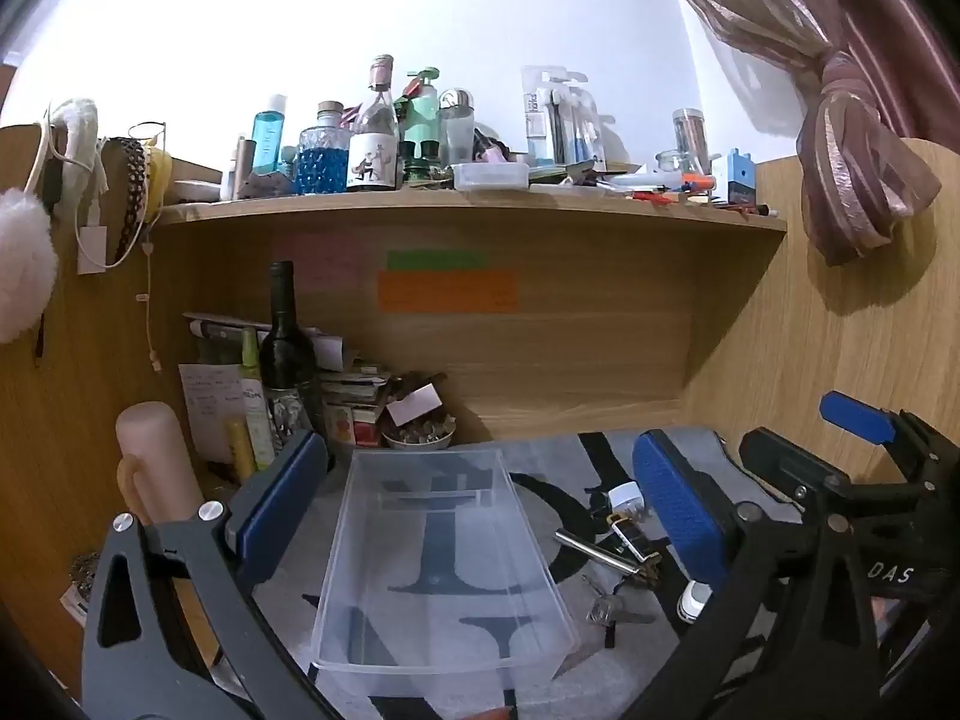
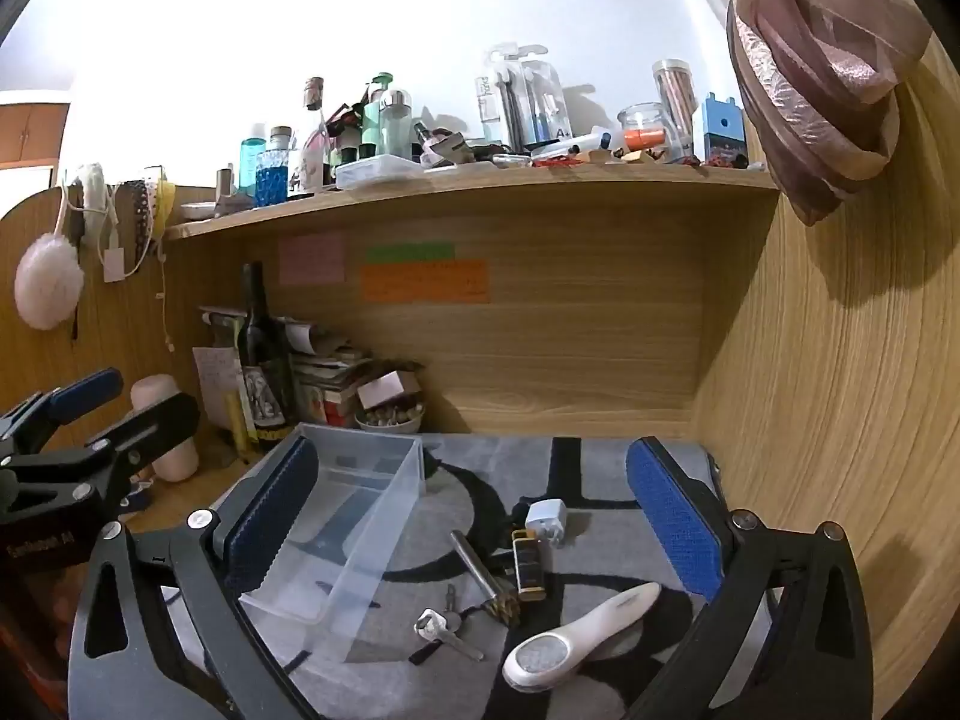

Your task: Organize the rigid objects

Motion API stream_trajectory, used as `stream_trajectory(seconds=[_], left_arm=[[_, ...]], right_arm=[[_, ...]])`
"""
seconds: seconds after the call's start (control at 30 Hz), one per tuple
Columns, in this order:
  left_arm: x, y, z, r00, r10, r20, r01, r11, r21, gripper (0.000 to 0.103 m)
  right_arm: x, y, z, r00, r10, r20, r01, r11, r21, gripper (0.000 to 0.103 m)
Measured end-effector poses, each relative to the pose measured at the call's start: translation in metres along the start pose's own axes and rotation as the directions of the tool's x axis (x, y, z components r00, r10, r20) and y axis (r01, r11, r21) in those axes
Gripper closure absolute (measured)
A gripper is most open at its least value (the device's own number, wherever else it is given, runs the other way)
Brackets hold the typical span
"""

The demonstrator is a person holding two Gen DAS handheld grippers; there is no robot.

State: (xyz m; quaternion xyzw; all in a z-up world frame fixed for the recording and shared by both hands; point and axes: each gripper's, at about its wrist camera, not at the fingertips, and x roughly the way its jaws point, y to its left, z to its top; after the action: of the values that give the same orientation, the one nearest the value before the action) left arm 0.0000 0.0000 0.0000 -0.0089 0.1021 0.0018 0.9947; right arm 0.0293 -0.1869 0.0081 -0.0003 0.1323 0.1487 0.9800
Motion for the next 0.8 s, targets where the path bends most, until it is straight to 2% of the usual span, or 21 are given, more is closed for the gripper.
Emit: stream_trajectory(seconds=[0.17, 0.5, 0.8], left_arm=[[0.003, 0.003, 0.001, 1.000, 0.013, 0.001, -0.013, 1.000, -0.008, 0.000], [0.006, -0.010, -0.004, 1.000, 0.003, 0.010, -0.003, 1.000, 0.004, 0.000], [0.000, -0.004, -0.003, 1.000, -0.016, 0.017, 0.016, 1.000, -0.007, 0.000]], right_arm=[[0.001, 0.000, 0.002, 1.000, -0.001, 0.002, 0.001, 1.000, -0.001, 0.000], [-0.001, 0.000, 0.002, 1.000, 0.001, 0.008, -0.001, 1.000, 0.000, 0.000], [-0.002, 0.001, 0.000, 1.000, 0.000, 0.012, 0.000, 1.000, 0.004, 0.000]])
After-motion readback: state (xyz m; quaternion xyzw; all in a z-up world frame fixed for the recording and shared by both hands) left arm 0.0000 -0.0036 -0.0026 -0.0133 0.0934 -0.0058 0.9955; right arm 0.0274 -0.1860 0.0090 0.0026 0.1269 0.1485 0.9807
